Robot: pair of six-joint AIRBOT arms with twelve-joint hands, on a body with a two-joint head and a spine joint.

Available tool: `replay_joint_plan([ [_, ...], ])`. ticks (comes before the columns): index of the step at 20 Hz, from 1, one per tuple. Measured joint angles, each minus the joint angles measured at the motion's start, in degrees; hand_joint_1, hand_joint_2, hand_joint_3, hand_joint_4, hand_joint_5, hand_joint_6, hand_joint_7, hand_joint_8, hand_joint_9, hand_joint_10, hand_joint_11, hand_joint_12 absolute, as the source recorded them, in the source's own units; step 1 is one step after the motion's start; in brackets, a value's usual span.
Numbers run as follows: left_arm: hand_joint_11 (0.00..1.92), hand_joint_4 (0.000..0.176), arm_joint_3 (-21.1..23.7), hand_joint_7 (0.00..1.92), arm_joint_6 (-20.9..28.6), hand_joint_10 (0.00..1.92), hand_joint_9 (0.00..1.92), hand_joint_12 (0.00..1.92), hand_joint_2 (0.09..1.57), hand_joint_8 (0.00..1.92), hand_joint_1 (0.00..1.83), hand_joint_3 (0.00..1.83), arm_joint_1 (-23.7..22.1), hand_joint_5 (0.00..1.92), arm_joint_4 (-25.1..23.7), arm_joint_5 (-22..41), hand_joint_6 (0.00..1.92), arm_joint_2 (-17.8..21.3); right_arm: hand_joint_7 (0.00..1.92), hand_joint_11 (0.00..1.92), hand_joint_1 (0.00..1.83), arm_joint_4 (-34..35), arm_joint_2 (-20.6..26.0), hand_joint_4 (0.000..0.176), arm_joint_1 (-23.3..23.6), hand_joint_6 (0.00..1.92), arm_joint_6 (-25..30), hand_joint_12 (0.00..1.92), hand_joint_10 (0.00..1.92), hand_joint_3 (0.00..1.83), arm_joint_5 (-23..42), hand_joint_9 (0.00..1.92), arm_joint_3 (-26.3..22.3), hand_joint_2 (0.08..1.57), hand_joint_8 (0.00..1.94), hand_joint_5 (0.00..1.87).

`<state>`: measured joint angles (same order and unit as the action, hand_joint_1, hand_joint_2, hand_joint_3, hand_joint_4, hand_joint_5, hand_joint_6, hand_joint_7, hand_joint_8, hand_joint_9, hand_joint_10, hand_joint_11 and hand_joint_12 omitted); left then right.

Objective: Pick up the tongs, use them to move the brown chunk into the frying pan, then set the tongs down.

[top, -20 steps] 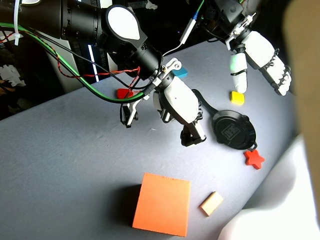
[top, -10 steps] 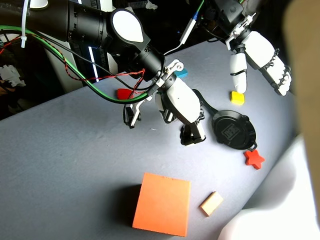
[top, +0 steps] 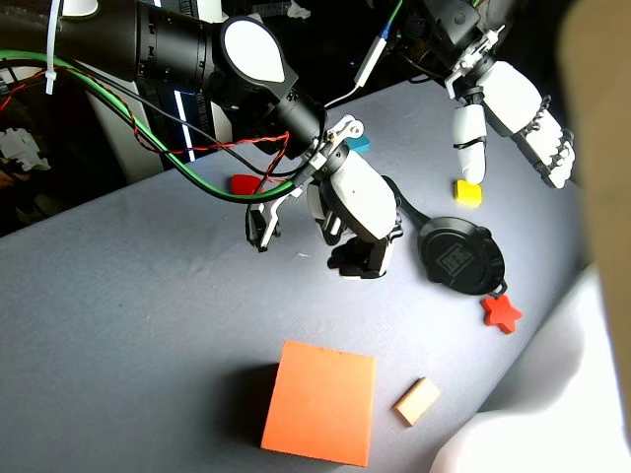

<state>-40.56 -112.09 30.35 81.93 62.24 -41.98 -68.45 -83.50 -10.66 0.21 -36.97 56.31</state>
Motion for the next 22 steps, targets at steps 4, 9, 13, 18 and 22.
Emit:
replay_joint_plan([
  [4,0.0,0.0,0.0,0.0,-0.17,0.0,0.0,0.0,1.12,0.0,0.0,0.0,0.0,0.01,0.02,0.02,0.0,0.0,1.57,1.75,0.87,-0.28,0.33,0.176,-0.24,1.92,-0.15,1.92,1.92,0.0,-0.09,1.7,-0.22,1.46,1.94,1.37],
  [9,0.0,0.0,0.0,0.0,-0.22,0.0,0.0,0.0,1.12,0.0,0.0,0.0,0.0,0.01,-0.02,-0.02,0.0,0.0,1.58,1.75,0.94,-0.17,1.75,0.176,-0.24,1.92,-0.52,1.92,1.92,0.0,-0.04,1.7,-1.73,1.42,1.94,1.35],
  [13,0.0,0.0,0.0,0.02,-0.28,0.0,0.0,0.0,1.11,0.01,0.0,0.0,0.0,0.03,-0.02,0.02,0.01,0.0,1.56,1.73,0.94,0.63,3.08,0.176,0.61,1.92,-1.38,1.92,1.92,0.0,-0.17,1.68,-2.91,1.42,1.94,1.34],
  [18,0.0,0.0,0.0,0.01,-0.33,0.0,0.0,0.0,1.12,0.0,0.0,0.0,0.0,0.02,-0.02,0.0,0.01,0.0,1.54,1.7,0.89,-6.95,3.87,0.176,5.01,1.92,2.64,1.92,1.92,0.0,2.82,1.65,-1.14,1.43,1.94,1.32],
  [22,0.0,0.0,0.0,0.0,-0.33,0.0,0.0,0.0,1.13,0.0,0.0,0.01,0.04,0.01,-0.02,0.0,0.0,-0.02,1.53,1.7,0.9,-19.89,0.72,0.176,4.68,1.92,9.33,1.92,1.92,0.0,6.27,1.65,2.93,1.42,1.94,1.31],
])
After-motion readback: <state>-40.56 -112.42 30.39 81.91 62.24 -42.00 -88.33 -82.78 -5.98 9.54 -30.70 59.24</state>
